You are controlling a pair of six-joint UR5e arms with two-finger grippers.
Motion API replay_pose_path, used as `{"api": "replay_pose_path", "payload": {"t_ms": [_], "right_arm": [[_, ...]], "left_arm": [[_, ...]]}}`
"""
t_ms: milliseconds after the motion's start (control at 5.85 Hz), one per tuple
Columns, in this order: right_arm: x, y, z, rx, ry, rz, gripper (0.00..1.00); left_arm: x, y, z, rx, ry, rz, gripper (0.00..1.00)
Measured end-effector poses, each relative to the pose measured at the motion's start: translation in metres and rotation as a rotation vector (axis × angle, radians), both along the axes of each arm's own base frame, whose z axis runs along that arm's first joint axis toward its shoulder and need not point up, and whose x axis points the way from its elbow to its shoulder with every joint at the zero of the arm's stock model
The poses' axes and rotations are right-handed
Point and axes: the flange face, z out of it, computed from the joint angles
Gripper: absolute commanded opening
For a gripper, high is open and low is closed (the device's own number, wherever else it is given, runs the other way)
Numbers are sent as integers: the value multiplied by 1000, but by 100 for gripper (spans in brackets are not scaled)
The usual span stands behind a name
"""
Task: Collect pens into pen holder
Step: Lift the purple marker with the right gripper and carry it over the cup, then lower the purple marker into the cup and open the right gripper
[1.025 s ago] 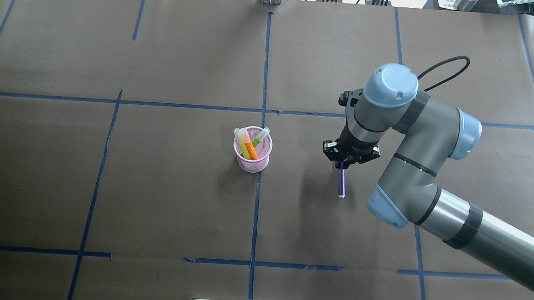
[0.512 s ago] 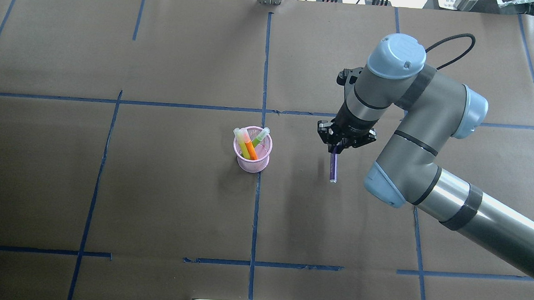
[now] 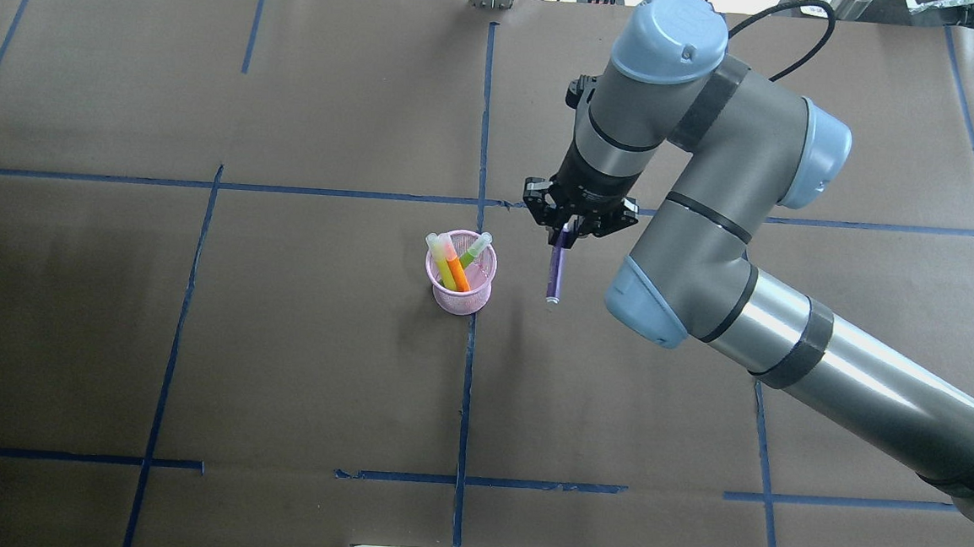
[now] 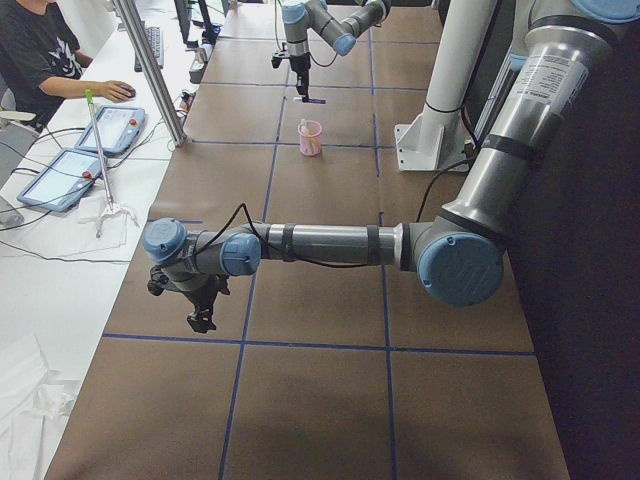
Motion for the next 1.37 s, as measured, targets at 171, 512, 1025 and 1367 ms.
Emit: {"api": "replay_pose_path", "payload": {"t_ms": [171, 512, 1025, 1367], "right_arm": [[-8, 5, -21, 9, -27, 13, 0], [-25, 16, -54, 174, -65, 92, 0], [-39, 46, -89, 555, -62, 209, 0], [-72, 92, -70, 750, -44, 286, 0]], "left_arm": [[0, 5, 6, 0, 1, -2, 100], [-1, 6, 7, -2, 2, -4, 100], [1, 2, 2, -7, 2, -4, 100], [0, 2, 1, -13, 0, -5, 100]]}}
